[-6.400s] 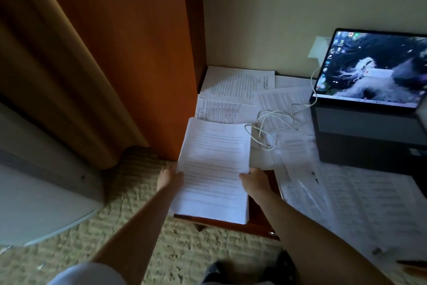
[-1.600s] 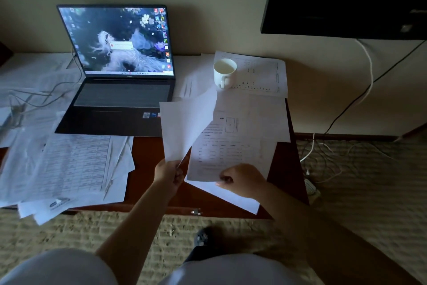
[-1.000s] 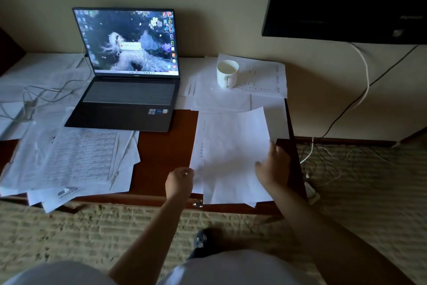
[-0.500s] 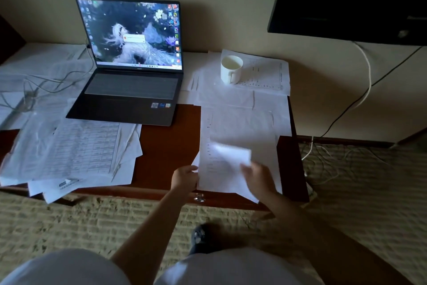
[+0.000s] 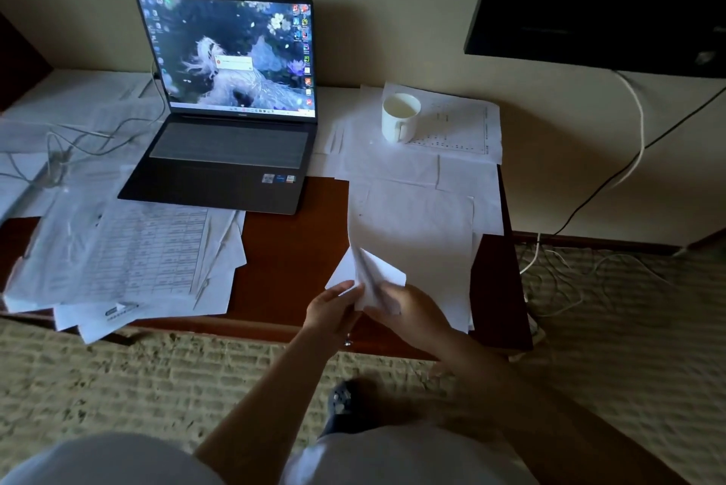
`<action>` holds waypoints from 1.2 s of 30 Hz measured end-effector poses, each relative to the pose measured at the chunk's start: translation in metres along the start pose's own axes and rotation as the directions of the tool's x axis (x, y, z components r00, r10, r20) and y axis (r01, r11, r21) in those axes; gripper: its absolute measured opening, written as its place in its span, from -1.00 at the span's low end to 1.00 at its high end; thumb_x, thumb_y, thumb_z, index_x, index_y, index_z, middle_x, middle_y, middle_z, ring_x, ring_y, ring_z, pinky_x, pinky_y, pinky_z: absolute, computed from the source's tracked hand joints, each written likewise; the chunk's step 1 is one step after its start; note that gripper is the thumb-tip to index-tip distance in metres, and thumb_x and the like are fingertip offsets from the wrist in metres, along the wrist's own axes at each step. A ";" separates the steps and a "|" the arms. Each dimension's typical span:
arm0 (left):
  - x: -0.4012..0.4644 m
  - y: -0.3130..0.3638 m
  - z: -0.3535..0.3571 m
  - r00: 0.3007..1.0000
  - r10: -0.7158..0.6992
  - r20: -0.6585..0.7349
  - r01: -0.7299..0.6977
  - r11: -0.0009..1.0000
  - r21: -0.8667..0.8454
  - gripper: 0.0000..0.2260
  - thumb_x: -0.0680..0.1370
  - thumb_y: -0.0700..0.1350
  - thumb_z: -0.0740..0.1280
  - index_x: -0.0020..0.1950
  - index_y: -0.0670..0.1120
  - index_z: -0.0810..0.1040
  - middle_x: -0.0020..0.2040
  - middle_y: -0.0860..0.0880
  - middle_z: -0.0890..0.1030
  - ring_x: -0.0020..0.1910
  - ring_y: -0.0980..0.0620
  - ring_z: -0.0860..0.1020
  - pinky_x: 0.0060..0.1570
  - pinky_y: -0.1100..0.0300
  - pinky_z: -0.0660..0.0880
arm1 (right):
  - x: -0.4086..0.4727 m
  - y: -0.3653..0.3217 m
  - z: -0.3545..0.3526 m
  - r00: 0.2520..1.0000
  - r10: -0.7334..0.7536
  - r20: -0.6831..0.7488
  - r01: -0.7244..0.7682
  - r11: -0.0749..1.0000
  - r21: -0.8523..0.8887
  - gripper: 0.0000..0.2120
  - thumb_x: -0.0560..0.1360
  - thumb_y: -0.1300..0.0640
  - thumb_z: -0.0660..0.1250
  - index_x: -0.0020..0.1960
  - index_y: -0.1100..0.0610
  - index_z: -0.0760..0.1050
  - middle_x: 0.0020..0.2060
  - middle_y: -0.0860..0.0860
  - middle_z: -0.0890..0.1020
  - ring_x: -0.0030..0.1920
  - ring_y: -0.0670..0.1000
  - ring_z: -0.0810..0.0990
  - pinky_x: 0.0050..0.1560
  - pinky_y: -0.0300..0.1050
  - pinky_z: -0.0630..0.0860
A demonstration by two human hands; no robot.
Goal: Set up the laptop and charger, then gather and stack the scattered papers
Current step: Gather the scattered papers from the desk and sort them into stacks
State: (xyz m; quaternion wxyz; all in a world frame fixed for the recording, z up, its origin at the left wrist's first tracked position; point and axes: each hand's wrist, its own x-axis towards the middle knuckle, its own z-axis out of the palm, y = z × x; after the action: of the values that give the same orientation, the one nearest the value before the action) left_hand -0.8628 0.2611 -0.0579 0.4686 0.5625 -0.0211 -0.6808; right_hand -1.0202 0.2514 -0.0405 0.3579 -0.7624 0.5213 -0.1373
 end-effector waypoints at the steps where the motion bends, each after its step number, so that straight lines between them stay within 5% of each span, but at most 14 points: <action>1: 0.001 -0.002 0.001 0.999 -0.019 0.033 0.021 0.999 -0.049 -0.78 0.46 -0.25 0.40 0.08 -0.29 0.53 -0.10 -0.17 0.59 -0.17 -0.02 0.60 -0.29 0.23 0.60 | 0.003 0.002 0.000 1.000 0.022 -0.007 -0.022 0.999 0.032 -0.67 0.52 -0.14 0.29 0.07 0.11 0.55 -0.21 0.01 0.62 -0.23 0.01 0.58 -0.23 -0.10 0.46; 5: 0.005 -0.011 0.005 0.998 -0.038 0.044 0.045 0.988 -0.151 -0.70 0.54 -0.22 0.33 0.24 -0.30 0.50 0.06 -0.19 0.58 -0.06 -0.02 0.59 -0.30 0.25 0.60 | 0.009 -0.001 0.003 0.989 0.138 0.044 -0.144 0.976 0.164 -0.73 0.48 -0.04 0.38 0.03 0.13 0.60 -0.21 0.07 0.65 -0.20 0.05 0.61 -0.14 -0.01 0.52; 8: 0.006 -0.013 0.003 0.998 -0.029 0.059 0.039 0.982 -0.184 -0.67 0.55 -0.25 0.31 0.30 -0.31 0.47 0.15 -0.23 0.57 0.03 -0.06 0.59 -0.10 0.17 0.63 | 0.010 -0.002 0.001 0.978 0.198 0.071 -0.209 0.948 0.239 -0.79 0.45 0.00 0.43 0.01 0.09 0.63 -0.15 0.00 0.69 -0.13 -0.04 0.64 -0.06 -0.05 0.54; 10: 0.008 -0.013 0.002 0.997 -0.027 0.067 0.039 0.982 -0.184 -0.68 0.54 -0.29 0.32 0.29 -0.31 0.48 0.20 -0.27 0.56 0.08 -0.11 0.58 0.01 0.11 0.60 | 0.012 0.001 0.001 0.959 0.260 0.110 -0.281 0.916 0.286 -0.88 0.46 0.01 0.43 -0.25 -0.05 0.58 -0.44 -0.22 0.60 -0.38 -0.24 0.53 -0.27 -0.25 0.46; 11: 0.007 -0.011 0.002 0.999 -0.019 0.040 0.025 0.987 -0.159 -0.72 0.54 -0.30 0.32 0.25 -0.30 0.51 0.16 -0.27 0.58 0.05 -0.12 0.59 -0.02 0.11 0.61 | 0.012 0.002 0.000 0.951 0.284 0.123 -0.309 0.901 0.306 -0.73 0.48 0.03 0.41 -0.38 -0.06 0.47 -0.57 -0.20 0.48 -0.49 -0.23 0.42 -0.33 -0.29 0.34; 14: 0.007 -0.008 0.001 0.974 0.163 -0.159 -0.132 0.973 0.191 -0.81 0.55 -0.30 0.32 0.15 -0.15 0.54 -0.03 -0.16 0.61 -0.10 -0.07 0.60 -0.14 0.10 0.63 | 0.015 0.010 0.001 0.940 0.341 0.029 -0.320 0.844 0.431 -0.59 0.54 0.13 0.34 -0.47 0.10 0.37 -0.60 -0.07 0.31 -0.47 -0.13 0.32 -0.30 -0.20 0.28; 16: 0.005 -0.005 -0.002 0.920 0.358 -0.157 -0.235 0.828 0.509 -0.78 0.57 -0.31 0.25 0.16 -0.08 0.49 -0.10 -0.09 0.57 -0.15 -0.02 0.58 -0.18 0.09 0.62 | 0.015 0.010 -0.003 0.907 0.416 -0.061 -0.306 0.753 0.582 -0.79 0.52 0.24 0.35 -0.28 0.22 0.62 -0.41 0.09 0.57 -0.32 -0.09 0.50 -0.21 -0.28 0.41; 18: 0.004 -0.004 -0.004 0.906 0.408 -0.110 -0.268 0.756 0.598 -0.79 0.57 -0.34 0.22 0.12 -0.12 0.51 -0.12 -0.08 0.57 -0.16 -0.02 0.59 -0.21 0.10 0.63 | 0.018 0.009 -0.005 0.892 0.446 -0.069 -0.314 0.723 0.615 -0.88 0.49 0.26 0.38 -0.04 0.29 0.65 -0.16 0.09 0.66 -0.16 -0.10 0.59 -0.17 -0.44 0.45; 21: 0.002 0.002 -0.003 0.947 0.311 -0.081 -0.226 0.823 0.522 -0.88 0.55 -0.33 0.29 -0.01 -0.17 0.59 -0.09 -0.11 0.61 -0.15 -0.04 0.61 -0.23 0.16 0.63 | 0.018 0.007 -0.002 0.919 0.392 -0.048 -0.320 0.809 0.493 -0.81 0.47 0.21 0.41 0.05 0.27 0.64 -0.02 0.11 0.67 -0.01 0.00 0.61 -0.04 -0.30 0.45; 24: 0.007 0.003 -0.004 0.951 0.301 -0.067 -0.221 0.816 0.534 -0.89 0.51 -0.22 0.39 0.00 -0.06 0.56 -0.04 -0.14 0.65 -0.09 -0.10 0.65 -0.07 -0.04 0.63 | 0.015 0.005 0.000 0.943 0.310 -0.123 -0.272 0.928 0.254 -0.74 0.50 0.18 0.37 0.17 0.22 0.59 0.12 0.10 0.63 0.16 0.07 0.57 0.12 -0.20 0.44; 28: 0.009 0.006 0.000 0.974 0.216 -0.069 -0.129 0.779 0.614 -0.92 0.55 -0.10 0.34 -0.10 -0.08 0.58 -0.09 -0.11 0.63 -0.05 -0.11 0.62 0.05 -0.09 0.58 | 0.007 0.008 0.002 0.987 0.041 -0.154 -0.062 0.989 -0.137 -0.70 0.56 0.21 0.23 0.27 0.21 0.52 0.14 0.15 0.60 0.12 0.14 0.57 0.07 -0.09 0.52; 31: 0.008 0.011 0.001 0.999 0.046 -0.011 -0.033 0.834 0.550 -0.80 0.53 -0.15 0.38 -0.03 -0.30 0.58 -0.14 -0.21 0.62 -0.12 -0.16 0.63 0.00 -0.06 0.60 | 0.005 0.012 0.002 0.997 0.054 -0.062 -0.058 0.997 -0.059 -0.69 0.57 0.13 0.26 0.30 0.14 0.51 0.15 0.08 0.62 0.13 0.08 0.57 0.10 -0.17 0.47; 36: 0.011 0.010 0.001 0.987 0.158 0.038 -0.144 0.738 0.660 -0.84 0.48 -0.16 0.44 -0.09 -0.27 0.63 -0.10 -0.26 0.66 -0.08 -0.22 0.66 0.01 -0.11 0.60 | 0.008 0.012 -0.005 0.992 0.110 -0.065 -0.104 0.991 0.085 -0.64 0.55 -0.02 0.29 0.26 0.14 0.54 0.19 0.02 0.61 0.19 0.01 0.56 0.17 -0.23 0.41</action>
State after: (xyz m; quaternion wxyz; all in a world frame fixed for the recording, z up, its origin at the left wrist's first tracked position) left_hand -0.8570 0.2475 -0.0604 0.2936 0.6949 -0.3008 -0.5835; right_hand -1.0281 0.2399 -0.0471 0.3771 -0.7129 0.5675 -0.1657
